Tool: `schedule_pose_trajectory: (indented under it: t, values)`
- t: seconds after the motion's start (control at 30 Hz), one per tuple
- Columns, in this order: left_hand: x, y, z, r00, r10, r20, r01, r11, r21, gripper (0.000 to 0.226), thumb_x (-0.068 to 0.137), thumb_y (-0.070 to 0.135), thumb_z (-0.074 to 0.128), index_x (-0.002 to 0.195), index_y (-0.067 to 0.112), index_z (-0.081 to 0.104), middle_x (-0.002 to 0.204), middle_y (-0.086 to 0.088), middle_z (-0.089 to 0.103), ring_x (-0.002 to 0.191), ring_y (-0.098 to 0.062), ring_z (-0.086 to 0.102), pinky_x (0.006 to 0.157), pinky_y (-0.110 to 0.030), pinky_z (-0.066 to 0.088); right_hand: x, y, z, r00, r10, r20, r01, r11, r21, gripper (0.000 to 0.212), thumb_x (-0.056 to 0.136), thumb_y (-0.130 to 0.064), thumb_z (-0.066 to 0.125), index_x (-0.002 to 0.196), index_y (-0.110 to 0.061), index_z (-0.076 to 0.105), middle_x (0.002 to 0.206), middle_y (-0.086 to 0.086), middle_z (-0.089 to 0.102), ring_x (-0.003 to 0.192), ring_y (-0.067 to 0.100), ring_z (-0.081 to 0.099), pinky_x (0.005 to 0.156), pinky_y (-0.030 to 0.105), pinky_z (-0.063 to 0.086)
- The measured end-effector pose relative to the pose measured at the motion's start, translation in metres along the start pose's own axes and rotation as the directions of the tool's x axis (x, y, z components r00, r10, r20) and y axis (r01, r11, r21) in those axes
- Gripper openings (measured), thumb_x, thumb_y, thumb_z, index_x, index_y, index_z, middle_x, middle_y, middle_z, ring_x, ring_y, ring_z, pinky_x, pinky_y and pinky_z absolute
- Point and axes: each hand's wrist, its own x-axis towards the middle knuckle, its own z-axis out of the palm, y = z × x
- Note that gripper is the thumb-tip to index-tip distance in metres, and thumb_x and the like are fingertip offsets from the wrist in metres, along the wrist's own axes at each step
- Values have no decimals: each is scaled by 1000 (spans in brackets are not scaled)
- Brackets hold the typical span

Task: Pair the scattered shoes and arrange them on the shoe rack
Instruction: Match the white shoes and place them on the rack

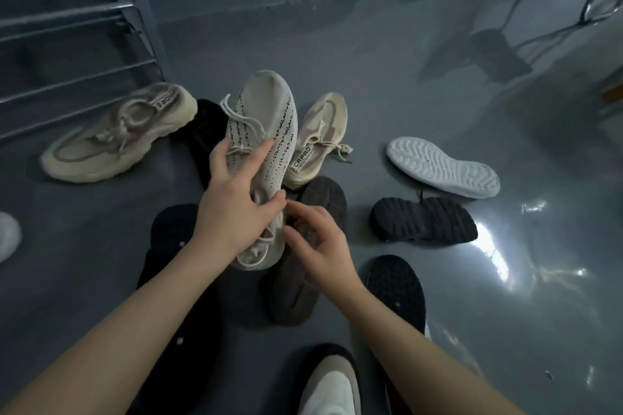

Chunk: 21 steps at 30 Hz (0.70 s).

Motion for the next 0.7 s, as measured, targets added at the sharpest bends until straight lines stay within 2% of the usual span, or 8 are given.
schedule_pose_trajectory:
  t: [0.13, 0.2, 0.27, 0.3, 0.37, 0.47, 0.6, 0.7]
  values:
    - [31, 8, 37, 998, -8, 64, 7, 1000, 25, 72, 76, 35, 71, 137, 46, 35, 152, -2, 13, 126, -21, 39, 90, -30, 41, 38, 34, -43, 968, 88, -235, -95, 995, -18, 30, 88, -29, 59, 115, -17, 63, 104, -3, 61, 96, 8, 60, 85, 27, 48]
    - [43, 14, 57, 996, -8, 92, 2, 998, 66, 72, 75, 38, 70, 137, 46, 34, 153, -3, 14, 123, -27, 45, 90, -34, 45, 56, 56, -72, 941, 82, -328, -137, 979, -149, 26, 89, -28, 59, 113, -19, 63, 104, -5, 59, 94, 8, 59, 82, 33, 49]
    - [54, 21, 77, 993, -3, 120, -12, 993, 119, 73, 75, 40, 70, 138, 46, 33, 153, -4, 16, 120, -31, 48, 93, -40, 45, 72, 76, -102, 927, 46, -373, -179, 927, -329, 32, 87, -34, 59, 115, -20, 61, 107, -5, 57, 98, 14, 58, 86, 45, 47]
    - [58, 24, 88, 991, 3, 132, -21, 991, 134, 74, 74, 42, 69, 138, 46, 33, 152, -5, 17, 121, -32, 47, 95, -43, 44, 80, 86, -116, 924, 37, -380, -209, 882, -422, 36, 86, -36, 60, 118, -20, 60, 112, -3, 57, 104, 19, 57, 93, 47, 43]
    - [66, 30, 109, 989, 44, 142, -66, 985, 159, 75, 73, 45, 69, 138, 46, 33, 151, -7, 21, 128, -32, 40, 100, -48, 39, 96, 105, -142, 922, 44, -385, -279, 766, -580, 46, 86, -37, 62, 128, -22, 53, 124, 3, 53, 118, 25, 47, 103, 42, 28]
    - [77, 34, 135, 981, 50, 189, -85, 980, 182, 74, 72, 42, 72, 137, 43, 37, 150, -5, 22, 130, -27, 34, 105, -44, 30, 119, 127, -175, 929, 108, -354, -340, 624, -703, 65, 85, -44, 62, 142, -28, 36, 149, 8, 32, 136, 32, 24, 109, 44, 14]
    - [89, 33, 160, 974, 55, 222, -103, 972, 209, 74, 66, 36, 76, 134, 35, 44, 145, -6, 29, 118, -31, 48, 91, -48, 45, 146, 154, -196, 943, 220, -250, -326, 464, -823, 79, 83, -57, 57, 147, -39, 14, 158, 12, 2, 143, 37, 0, 113, 51, 0]
    - [94, 35, 169, 976, 64, 206, -115, 962, 247, 74, 65, 36, 76, 132, 31, 46, 141, -8, 34, 111, -33, 52, 87, -50, 46, 159, 165, -203, 942, 265, -208, -300, 380, -875, 84, 81, -63, 55, 147, -42, 7, 157, 15, -6, 143, 40, -8, 112, 52, -10]
